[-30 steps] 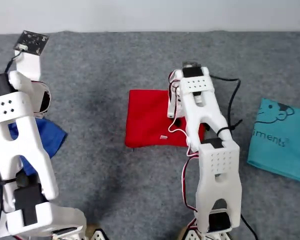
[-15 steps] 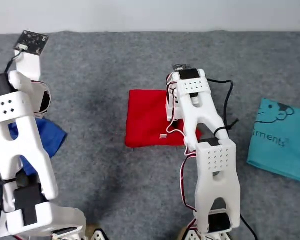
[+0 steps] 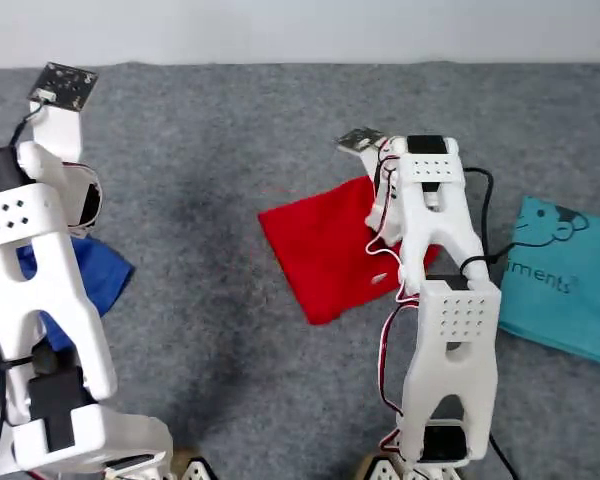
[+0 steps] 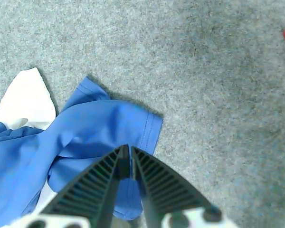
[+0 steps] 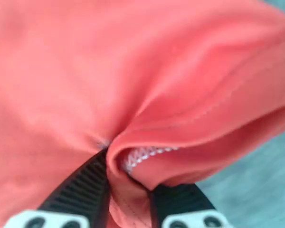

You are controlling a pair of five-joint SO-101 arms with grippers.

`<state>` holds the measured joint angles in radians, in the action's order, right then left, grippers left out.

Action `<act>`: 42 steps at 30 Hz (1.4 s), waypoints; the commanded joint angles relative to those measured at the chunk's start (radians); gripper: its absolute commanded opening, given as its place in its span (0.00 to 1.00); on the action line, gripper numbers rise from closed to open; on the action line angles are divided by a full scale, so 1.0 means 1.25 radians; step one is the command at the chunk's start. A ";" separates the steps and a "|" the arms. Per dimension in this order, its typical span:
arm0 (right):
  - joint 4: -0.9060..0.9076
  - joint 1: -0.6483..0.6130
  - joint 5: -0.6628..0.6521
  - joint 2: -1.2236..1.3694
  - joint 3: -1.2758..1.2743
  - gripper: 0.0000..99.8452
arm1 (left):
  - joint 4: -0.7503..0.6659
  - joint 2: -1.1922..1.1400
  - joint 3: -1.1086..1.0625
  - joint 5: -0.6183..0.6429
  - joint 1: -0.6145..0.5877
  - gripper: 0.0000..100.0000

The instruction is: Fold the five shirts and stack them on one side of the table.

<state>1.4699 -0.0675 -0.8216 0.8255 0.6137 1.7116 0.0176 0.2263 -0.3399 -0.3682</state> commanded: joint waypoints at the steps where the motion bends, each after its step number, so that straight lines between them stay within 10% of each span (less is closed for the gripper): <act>1: -0.099 0.003 -0.239 -0.051 0.014 0.01 | 0.010 0.045 0.003 -0.006 -0.004 0.01; 13: -0.273 -0.042 -0.349 -0.019 0.014 0.03 | 0.010 0.045 0.003 -0.006 -0.004 0.01; 33: 0.024 -0.082 0.808 -0.282 0.014 0.42 | 0.010 0.045 0.003 -0.006 -0.004 0.01; 42: 0.121 -0.181 1.043 -0.273 0.009 0.44 | 0.010 0.045 0.003 -0.006 -0.004 0.01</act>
<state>1.6218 -0.2731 0.4150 0.5432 0.6122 1.7162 0.0176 0.2263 -0.3399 -0.3682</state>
